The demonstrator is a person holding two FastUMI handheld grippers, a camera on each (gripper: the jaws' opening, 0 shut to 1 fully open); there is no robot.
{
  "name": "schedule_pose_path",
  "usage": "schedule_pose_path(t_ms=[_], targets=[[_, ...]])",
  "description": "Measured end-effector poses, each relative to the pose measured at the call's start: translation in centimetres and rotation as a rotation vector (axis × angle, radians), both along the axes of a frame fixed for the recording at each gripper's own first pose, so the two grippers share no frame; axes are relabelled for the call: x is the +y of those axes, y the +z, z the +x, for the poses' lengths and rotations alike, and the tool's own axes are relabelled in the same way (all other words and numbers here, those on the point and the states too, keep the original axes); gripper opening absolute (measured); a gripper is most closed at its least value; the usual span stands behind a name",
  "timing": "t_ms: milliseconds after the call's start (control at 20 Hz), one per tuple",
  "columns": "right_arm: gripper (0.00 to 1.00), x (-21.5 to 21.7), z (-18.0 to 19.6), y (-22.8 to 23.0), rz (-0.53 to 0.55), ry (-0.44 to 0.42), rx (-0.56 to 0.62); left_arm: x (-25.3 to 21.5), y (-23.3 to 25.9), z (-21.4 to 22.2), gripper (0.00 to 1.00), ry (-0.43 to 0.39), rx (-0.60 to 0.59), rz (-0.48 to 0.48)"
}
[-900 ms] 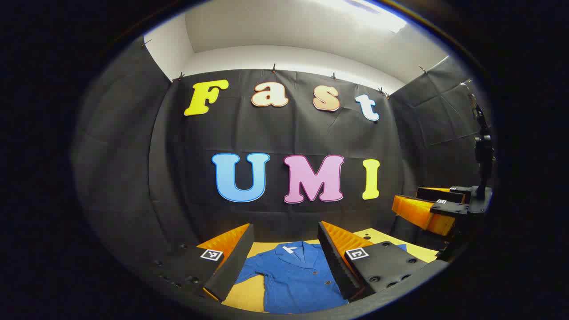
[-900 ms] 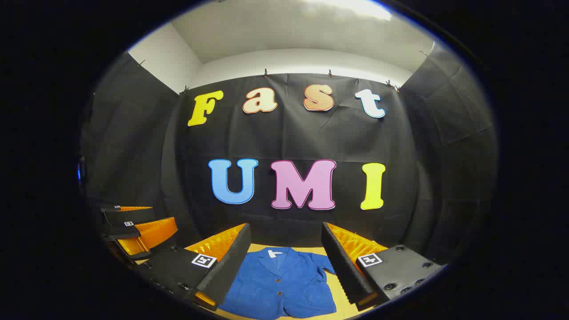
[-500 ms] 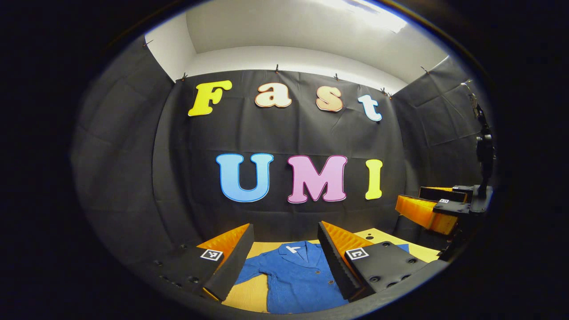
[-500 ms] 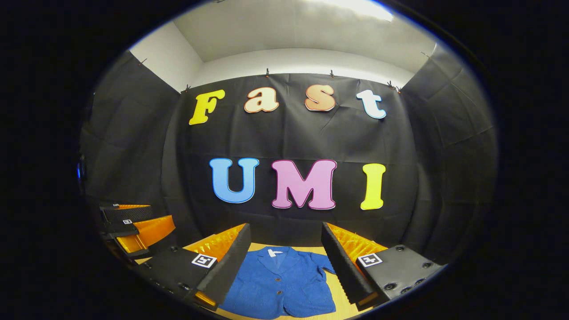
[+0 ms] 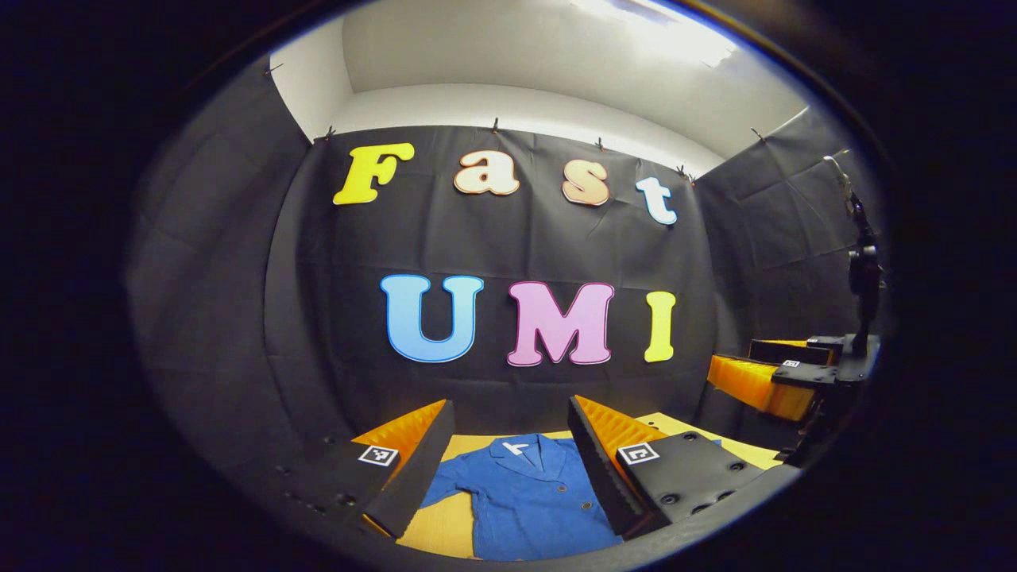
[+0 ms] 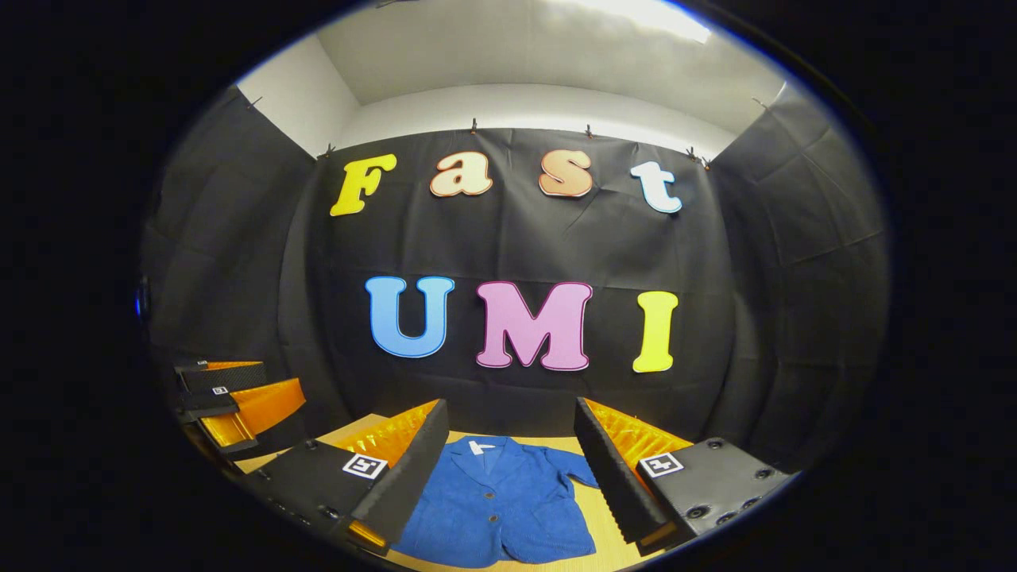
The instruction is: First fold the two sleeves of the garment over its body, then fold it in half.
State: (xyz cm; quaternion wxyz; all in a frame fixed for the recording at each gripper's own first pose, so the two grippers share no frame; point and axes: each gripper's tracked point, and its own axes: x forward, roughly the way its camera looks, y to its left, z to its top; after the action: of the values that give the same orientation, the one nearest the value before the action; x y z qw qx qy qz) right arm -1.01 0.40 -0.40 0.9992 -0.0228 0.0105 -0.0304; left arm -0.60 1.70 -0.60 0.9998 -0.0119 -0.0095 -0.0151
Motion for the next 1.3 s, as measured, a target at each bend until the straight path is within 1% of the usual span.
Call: schedule_pose_path(t_ms=[150, 300, 350, 400, 500, 550, 700, 950, 1250, 1300], targets=[[0.96, 0.1, 0.0, -0.2, -0.004, -0.016, 0.009, 0.8, -0.4, 0.0, 0.82, 0.003, 0.004, -0.004], [0.96, 0.8, 0.1, -1.0, 0.015, -0.008, 0.033, 1.5, -1.8, 0.1, 0.83, 0.025, 0.039, -0.016], [0.99, 0.9, 0.2, -1.1, 0.014, -0.004, 0.035, 1.6, -1.9, 0.0, 0.83, 0.033, 0.045, -0.025], [0.99, 0.9, 0.3, -1.3, 0.009, -0.001, 0.037, 1.6, -1.7, -0.1, 0.83, 0.038, 0.046, -0.031], [0.99, 1.0, 0.7, -1.8, 0.007, 0.009, 0.045, 1.8, -1.9, -0.1, 0.82, 0.048, 0.048, -0.024], [0.99, 1.0, 0.9, -2.0, 0.012, 0.013, 0.050, 1.9, -1.9, 0.1, 0.84, 0.053, 0.049, -0.015], [0.99, 0.4, 1.6, -2.8, 0.029, 0.014, 0.068, 2.1, -1.9, 0.7, 0.82, 0.068, 0.051, -0.006], [0.99, -0.3, 3.1, -5.1, 0.045, 0.023, 0.114, 0.9, -1.3, 1.3, 0.82, 0.067, 0.036, 0.005], [0.99, -1.7, 5.2, -8.0, 0.053, 0.042, 0.165, -0.6, -1.6, 2.5, 0.82, 0.079, 0.060, 0.029], [0.96, -2.2, 5.6, -8.8, 0.054, 0.043, 0.182, -0.9, -1.6, 2.7, 0.82, 0.081, 0.062, 0.033]])
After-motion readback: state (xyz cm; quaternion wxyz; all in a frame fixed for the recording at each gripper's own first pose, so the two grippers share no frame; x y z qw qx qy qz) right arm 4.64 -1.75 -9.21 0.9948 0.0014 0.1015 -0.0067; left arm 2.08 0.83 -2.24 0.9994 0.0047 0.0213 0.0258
